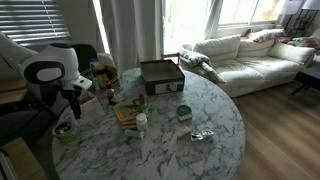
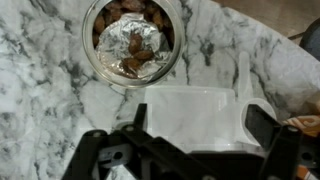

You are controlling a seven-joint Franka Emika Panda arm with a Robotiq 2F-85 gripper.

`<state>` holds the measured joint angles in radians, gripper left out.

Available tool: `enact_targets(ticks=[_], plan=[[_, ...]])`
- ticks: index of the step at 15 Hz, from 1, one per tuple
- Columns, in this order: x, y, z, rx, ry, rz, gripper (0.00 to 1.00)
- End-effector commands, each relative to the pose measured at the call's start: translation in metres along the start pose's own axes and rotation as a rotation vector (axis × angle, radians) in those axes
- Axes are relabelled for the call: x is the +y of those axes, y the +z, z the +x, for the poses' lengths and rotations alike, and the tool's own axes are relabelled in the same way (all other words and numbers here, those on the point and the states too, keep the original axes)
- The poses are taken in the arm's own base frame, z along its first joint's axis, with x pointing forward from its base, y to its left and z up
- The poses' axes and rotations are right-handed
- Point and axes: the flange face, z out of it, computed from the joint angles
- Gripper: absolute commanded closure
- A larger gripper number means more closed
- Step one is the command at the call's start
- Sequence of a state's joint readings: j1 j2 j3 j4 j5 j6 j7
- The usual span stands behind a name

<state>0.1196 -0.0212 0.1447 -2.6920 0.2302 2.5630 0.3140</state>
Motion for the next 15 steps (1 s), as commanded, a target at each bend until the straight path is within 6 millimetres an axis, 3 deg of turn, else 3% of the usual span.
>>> enact_targets(ticks=[1, 6, 7, 8, 11, 15], plan=[[0.000, 0.014, -0.004, 0.043, -0.008, -0.024, 0.00], [0.002, 0.022, -0.002, 0.072, 0.005, -0.040, 0.00], [0.004, 0.022, 0.000, 0.077, 0.022, -0.035, 0.25], [0.006, 0.021, 0.002, 0.072, 0.042, -0.025, 0.25], [0.020, 0.013, 0.009, 0.069, 0.118, 0.002, 0.40], [0.049, -0.004, 0.022, 0.006, 0.292, 0.120, 0.45]])
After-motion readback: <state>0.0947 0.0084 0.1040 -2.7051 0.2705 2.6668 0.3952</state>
